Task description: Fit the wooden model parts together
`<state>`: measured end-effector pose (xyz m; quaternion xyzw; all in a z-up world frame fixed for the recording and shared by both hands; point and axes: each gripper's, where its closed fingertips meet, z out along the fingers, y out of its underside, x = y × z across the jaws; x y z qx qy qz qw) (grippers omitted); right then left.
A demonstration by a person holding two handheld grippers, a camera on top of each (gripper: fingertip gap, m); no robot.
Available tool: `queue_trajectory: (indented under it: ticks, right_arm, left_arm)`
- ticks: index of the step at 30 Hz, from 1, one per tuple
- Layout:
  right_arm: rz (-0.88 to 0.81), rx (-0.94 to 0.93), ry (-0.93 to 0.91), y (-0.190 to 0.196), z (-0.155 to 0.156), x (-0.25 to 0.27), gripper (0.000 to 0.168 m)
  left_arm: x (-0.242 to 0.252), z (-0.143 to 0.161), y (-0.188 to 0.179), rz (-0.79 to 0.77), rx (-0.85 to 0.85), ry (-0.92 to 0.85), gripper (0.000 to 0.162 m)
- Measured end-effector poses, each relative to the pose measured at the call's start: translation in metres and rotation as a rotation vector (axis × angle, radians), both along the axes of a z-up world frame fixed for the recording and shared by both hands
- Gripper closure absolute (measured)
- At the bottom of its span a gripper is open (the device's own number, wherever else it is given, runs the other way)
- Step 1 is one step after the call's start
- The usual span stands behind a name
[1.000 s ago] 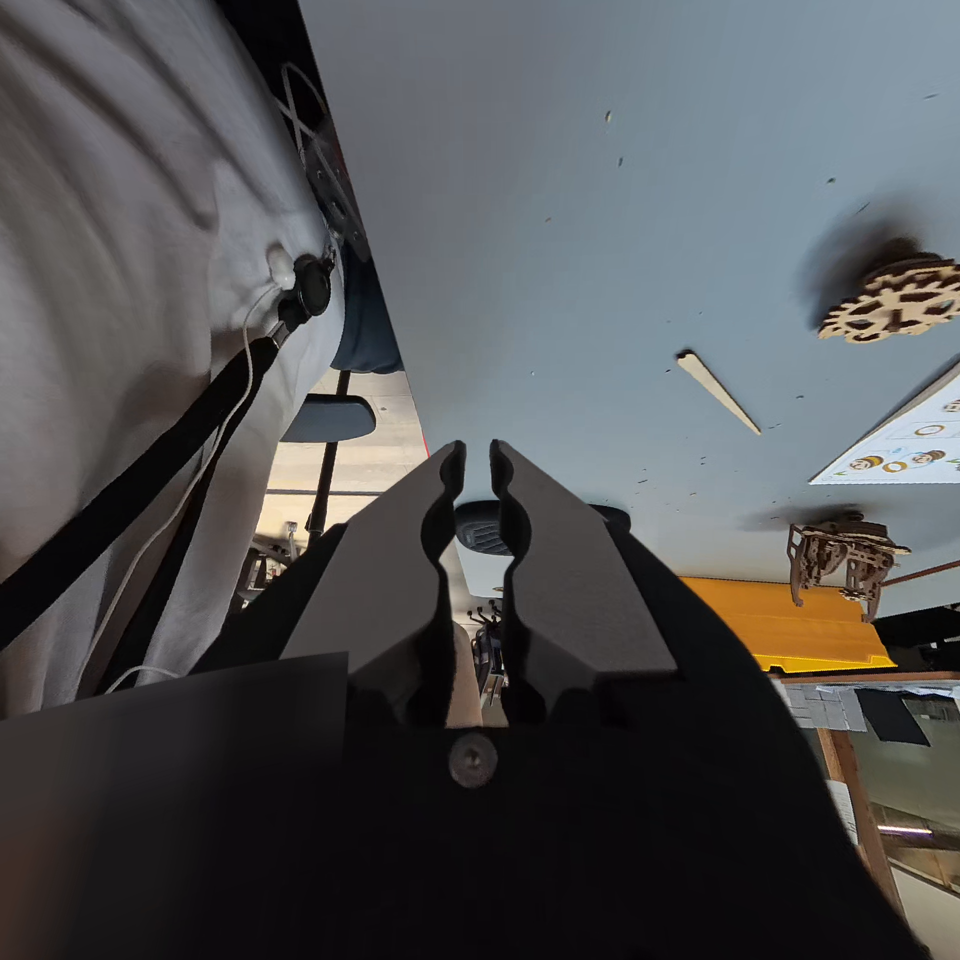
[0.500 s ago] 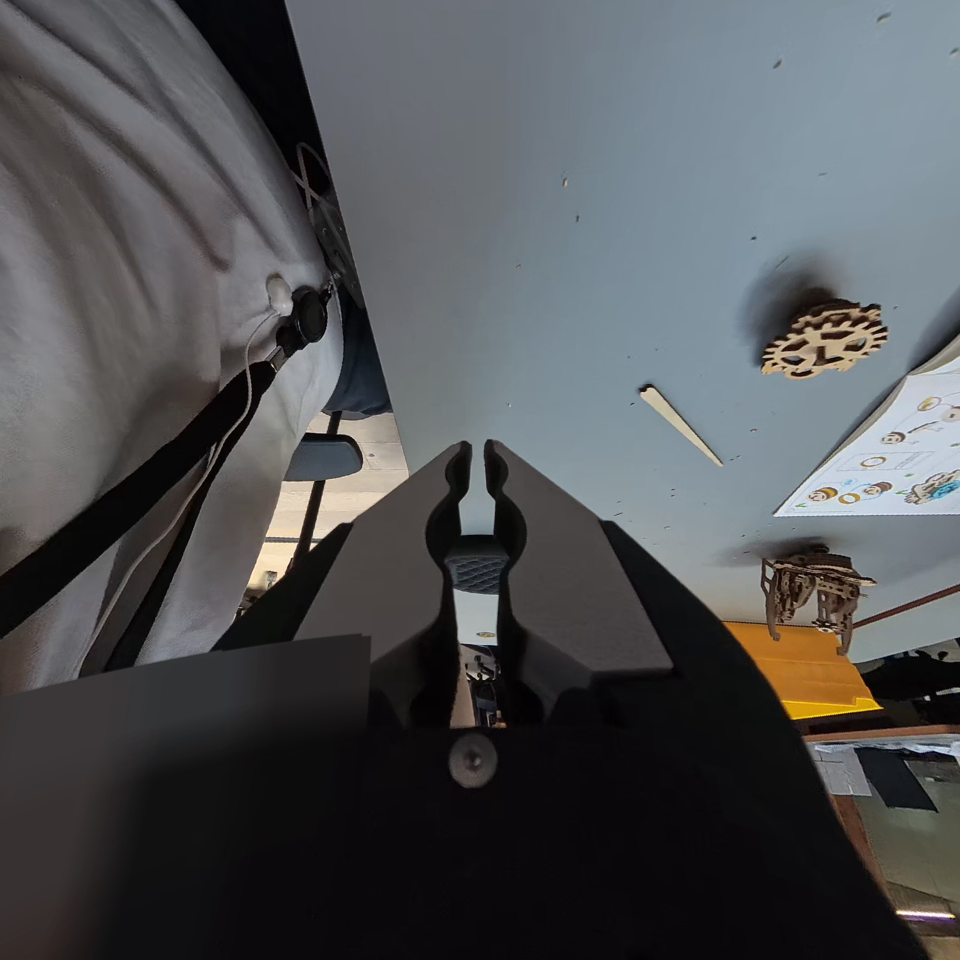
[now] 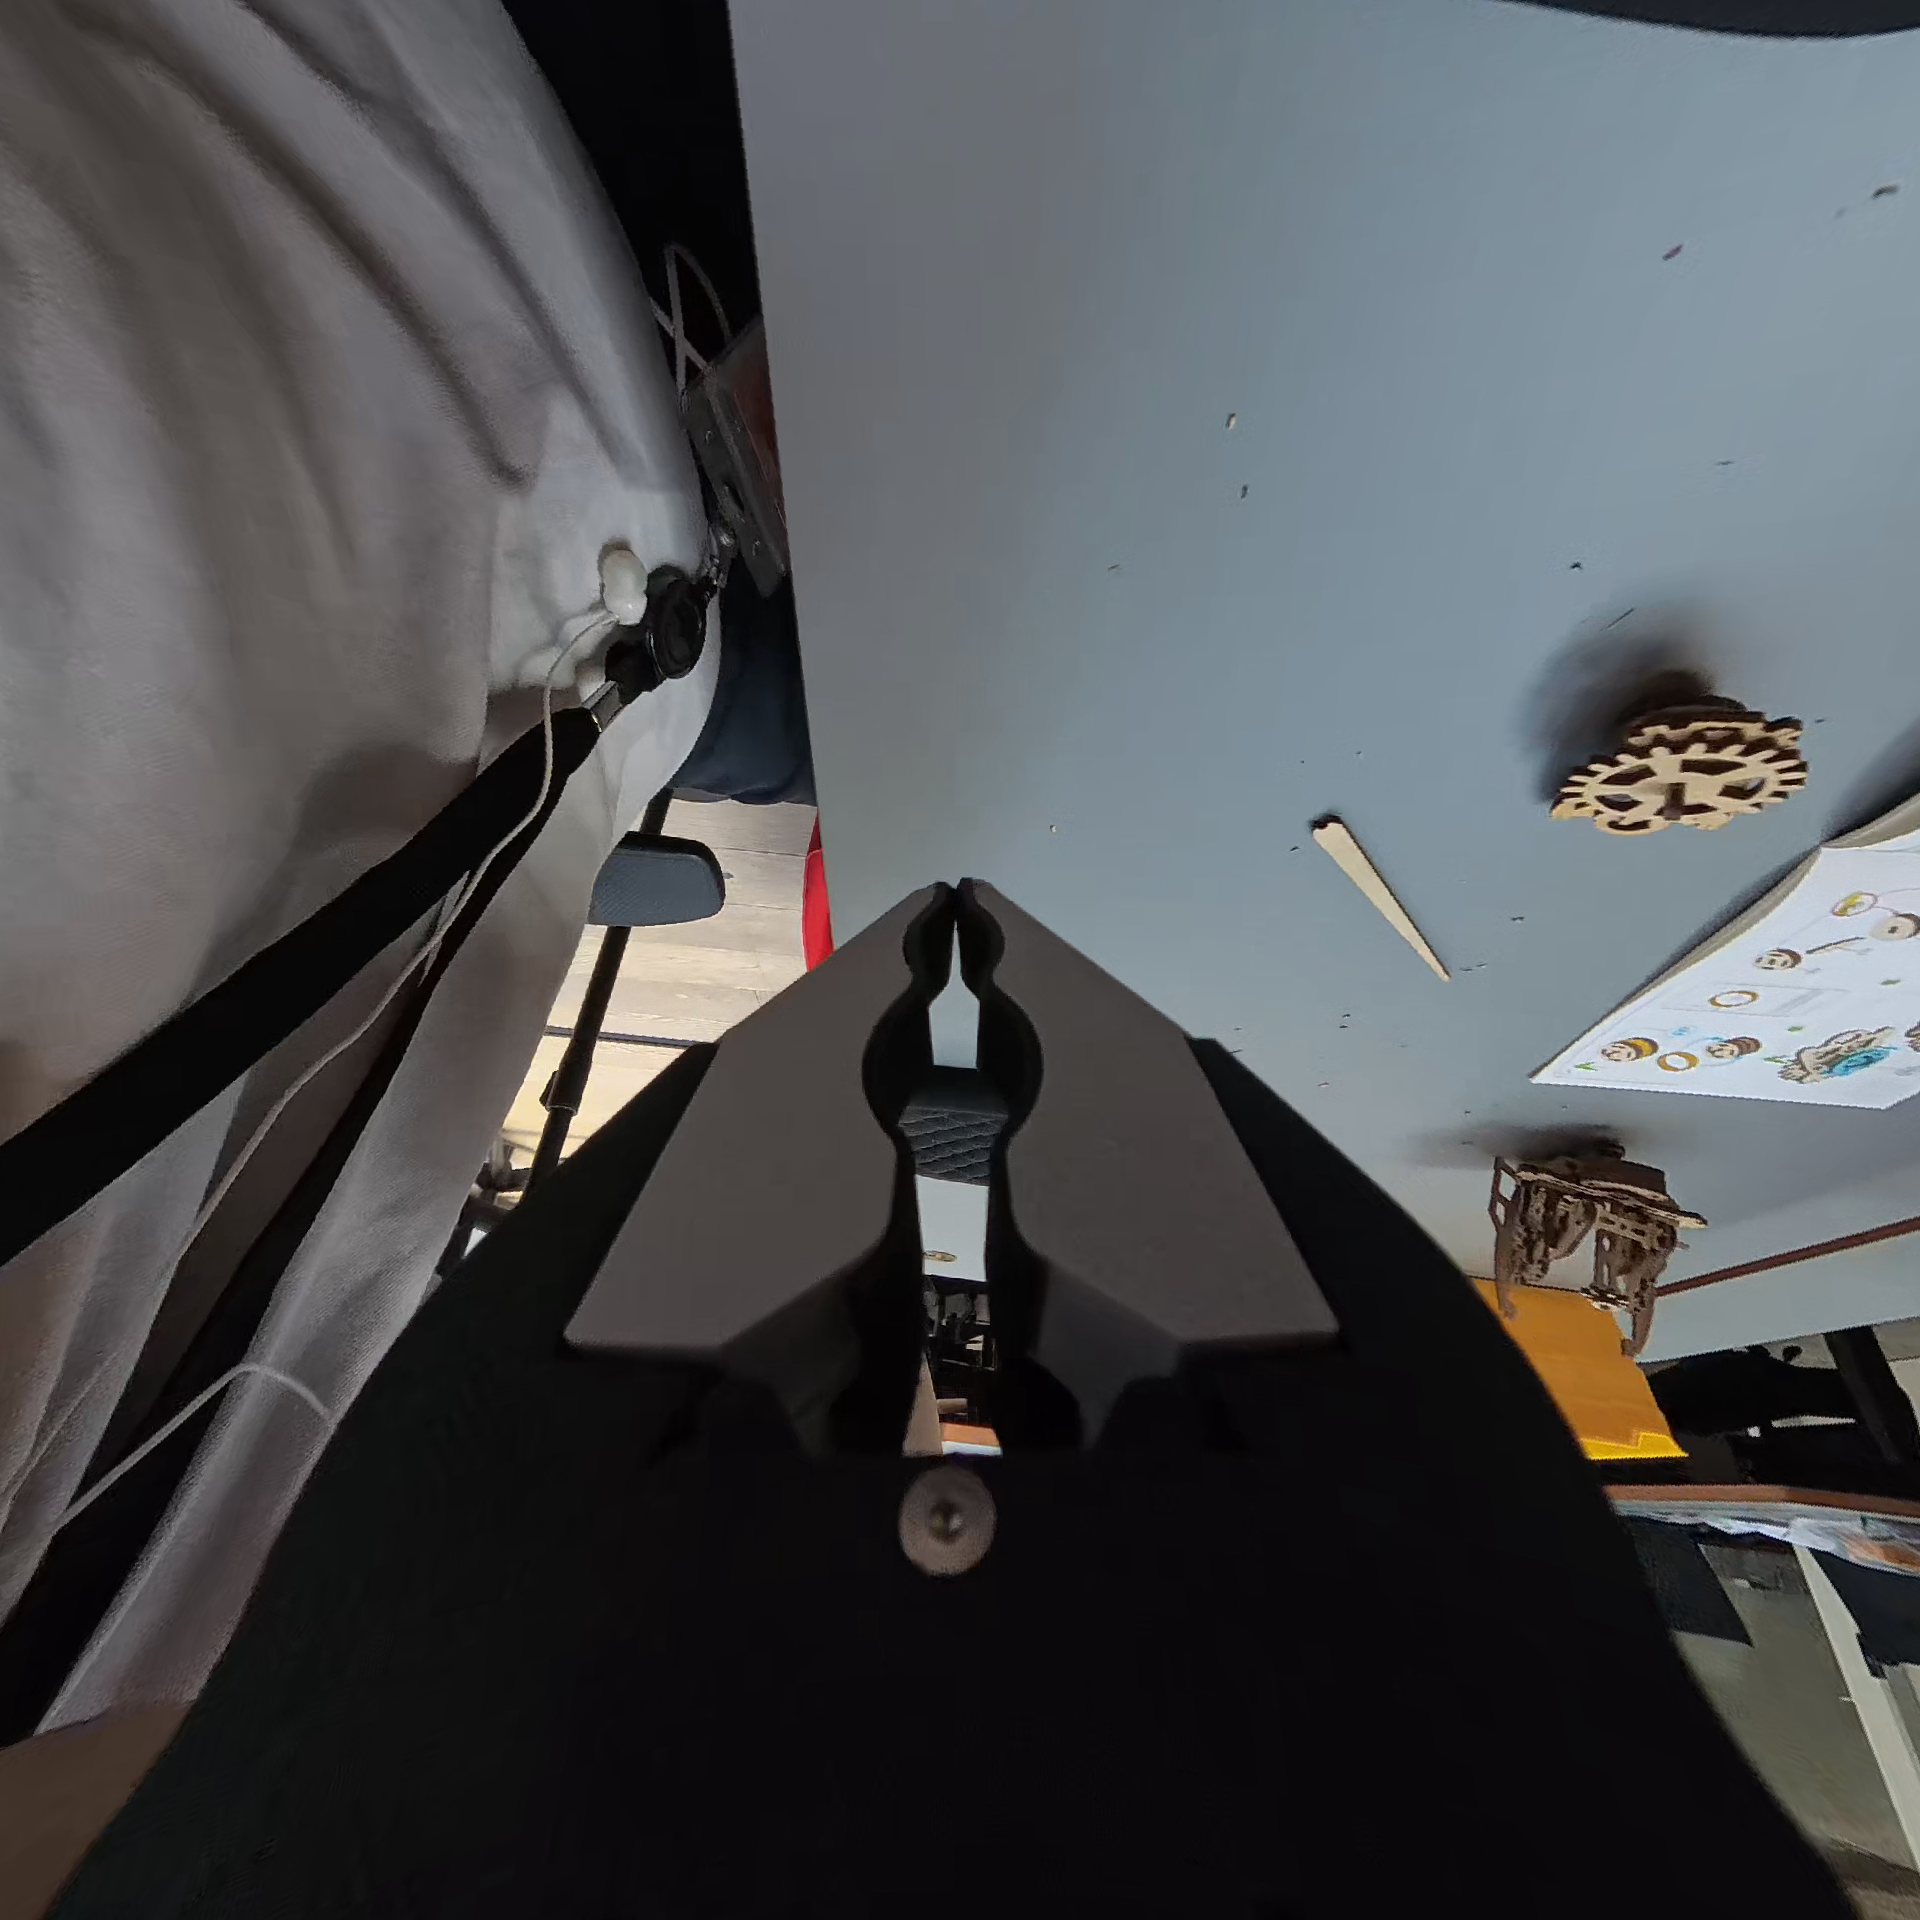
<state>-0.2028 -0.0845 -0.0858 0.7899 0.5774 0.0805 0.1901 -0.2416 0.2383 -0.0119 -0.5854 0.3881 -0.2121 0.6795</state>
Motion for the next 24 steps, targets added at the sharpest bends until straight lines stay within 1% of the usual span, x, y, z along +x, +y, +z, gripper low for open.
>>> queue_trajectory:
  ticks: [2, 6, 9, 12, 18, 21, 22, 24]
  right_arm:
    - [-0.030, -0.017, 0.011, -0.006, -0.003, 0.009, 0.168]
    - [-0.098, 0.037, 0.092, -0.007, -0.003, 0.014, 0.168]
    - [-0.094, 0.084, 0.072, 0.000, 0.000, 0.017, 0.168]
    - [-0.043, 0.083, 0.081, 0.009, 0.005, 0.002, 0.168]
    - [0.045, 0.020, -0.003, 0.008, 0.008, -0.019, 0.168]
    - [0.064, -0.002, 0.032, 0.002, 0.003, -0.025, 0.168]
    - [0.056, -0.032, 0.031, -0.004, -0.002, -0.019, 0.168]
    - [0.023, -0.078, -0.039, -0.011, -0.011, 0.005, 0.168]
  left_arm:
    - [0.000, 0.000, 0.000, 0.001, -0.002, -0.001, 0.149]
    - [0.000, -0.001, 0.001, 0.003, 0.002, 0.005, 0.149]
    - [-0.001, -0.001, 0.002, 0.009, 0.000, 0.006, 0.149]
    - [-0.003, -0.002, 0.004, 0.015, -0.007, 0.000, 0.148]
    - [-0.006, -0.001, 0.006, 0.022, -0.009, -0.010, 0.148]
    - [-0.005, -0.001, 0.005, 0.021, -0.004, -0.005, 0.148]
    - [-0.005, 0.000, 0.005, 0.020, -0.004, -0.005, 0.148]
    - [-0.006, 0.000, 0.005, 0.020, -0.003, -0.007, 0.148]
